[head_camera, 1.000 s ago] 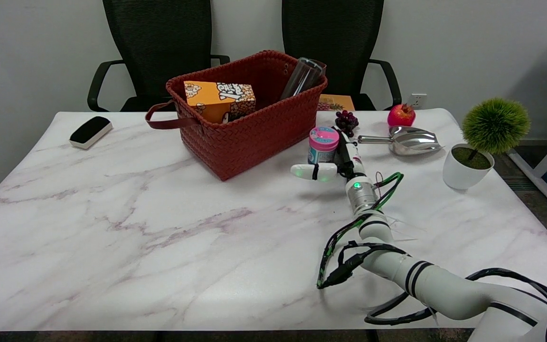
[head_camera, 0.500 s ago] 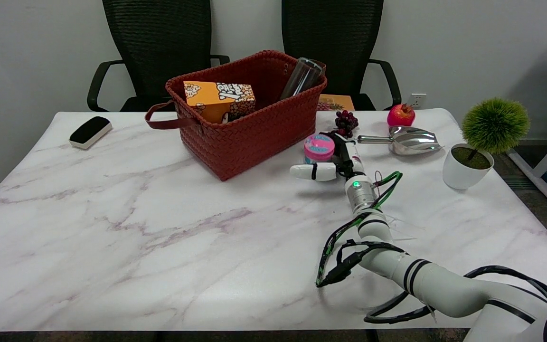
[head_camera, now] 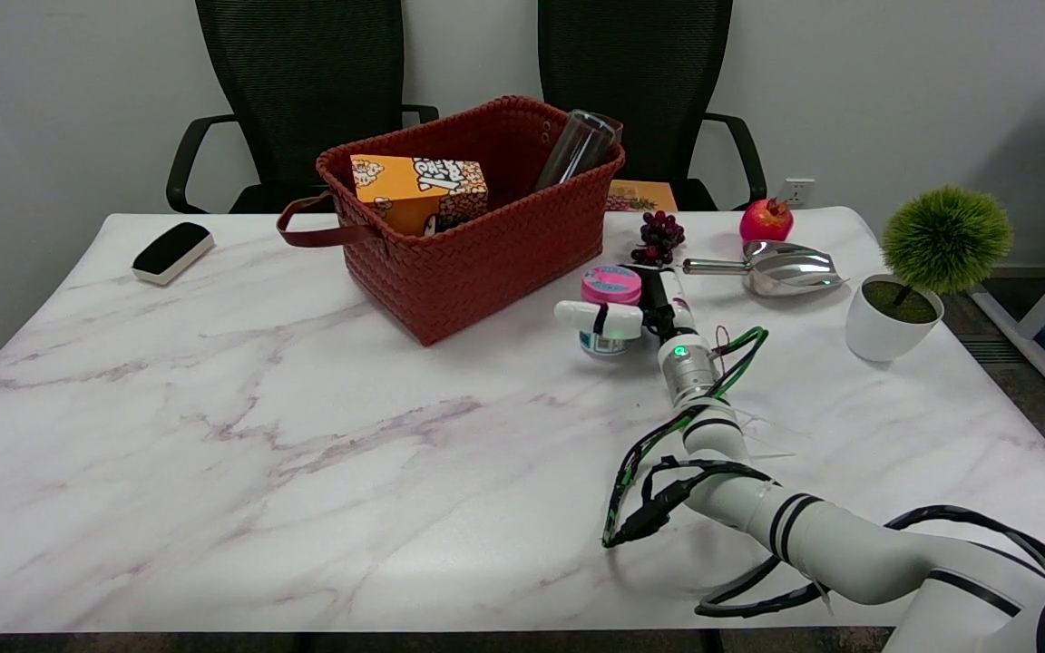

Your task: Pick up the pink gum jar.

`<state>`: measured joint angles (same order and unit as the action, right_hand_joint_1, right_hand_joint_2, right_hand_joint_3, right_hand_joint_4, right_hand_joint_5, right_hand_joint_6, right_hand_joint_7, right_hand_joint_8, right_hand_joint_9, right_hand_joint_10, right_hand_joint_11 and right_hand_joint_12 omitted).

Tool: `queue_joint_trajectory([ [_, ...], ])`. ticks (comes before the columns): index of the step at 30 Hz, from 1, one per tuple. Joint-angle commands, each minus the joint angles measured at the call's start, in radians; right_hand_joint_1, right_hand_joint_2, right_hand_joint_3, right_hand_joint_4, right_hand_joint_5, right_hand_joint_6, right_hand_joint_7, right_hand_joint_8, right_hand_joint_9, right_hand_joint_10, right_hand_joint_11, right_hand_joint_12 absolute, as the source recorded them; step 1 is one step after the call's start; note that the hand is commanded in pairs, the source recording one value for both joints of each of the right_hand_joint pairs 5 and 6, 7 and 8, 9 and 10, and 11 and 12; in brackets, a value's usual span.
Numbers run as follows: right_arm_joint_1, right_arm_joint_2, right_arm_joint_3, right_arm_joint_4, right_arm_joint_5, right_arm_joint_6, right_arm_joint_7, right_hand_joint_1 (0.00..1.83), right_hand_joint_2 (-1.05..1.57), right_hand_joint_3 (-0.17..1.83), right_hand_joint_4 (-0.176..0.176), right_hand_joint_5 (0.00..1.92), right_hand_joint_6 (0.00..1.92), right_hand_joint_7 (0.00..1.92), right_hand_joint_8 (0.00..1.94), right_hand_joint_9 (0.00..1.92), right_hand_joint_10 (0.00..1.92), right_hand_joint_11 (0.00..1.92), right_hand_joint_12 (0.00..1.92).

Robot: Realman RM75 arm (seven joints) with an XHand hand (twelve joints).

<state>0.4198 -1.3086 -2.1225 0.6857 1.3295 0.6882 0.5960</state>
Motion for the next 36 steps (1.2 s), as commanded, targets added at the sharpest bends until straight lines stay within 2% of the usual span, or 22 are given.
queue_joint_trajectory([
  [1, -0.002, -0.003, -0.001, -0.002, -0.003, 0.018, 0.002, 1.09, 0.37, 0.25, 0.000, 1.17, 1.17, 1.89, 1.89, 1.55, 1.55, 1.92, 1.92],
  [6, -0.010, -0.004, -0.016, 0.007, -0.004, 0.094, 0.002, 1.09, 0.43, 0.27, 0.000, 1.35, 1.35, 1.92, 1.92, 1.76, 1.76, 1.92, 1.92],
  [11, -0.019, -0.001, -0.037, 0.026, -0.017, 0.167, 0.002, 1.14, 0.28, 0.30, 0.000, 1.48, 1.48, 1.92, 1.92, 1.85, 1.85, 1.92, 1.92],
  [16, -0.046, 0.017, -0.029, 0.088, -0.045, 0.195, 0.001, 1.16, 0.26, 0.39, 0.000, 1.61, 1.61, 1.92, 1.92, 1.91, 1.91, 1.92, 1.92],
  [19, -0.060, 0.035, -0.028, 0.138, -0.065, 0.212, -0.007, 1.15, 0.33, 0.48, 0.000, 1.69, 1.69, 1.92, 1.92, 1.92, 1.92, 1.92, 1.92],
  [23, -0.080, 0.056, -0.028, 0.210, -0.107, 0.227, -0.007, 1.16, 0.41, 0.51, 0.000, 1.76, 1.76, 1.92, 1.92, 1.92, 1.92, 1.92, 1.92],
  [36, -0.146, 0.110, 0.033, 0.459, -0.259, 0.245, -0.100, 1.16, 0.49, 0.53, 0.000, 1.81, 1.81, 1.92, 1.92, 1.92, 1.92, 1.92, 1.92],
])
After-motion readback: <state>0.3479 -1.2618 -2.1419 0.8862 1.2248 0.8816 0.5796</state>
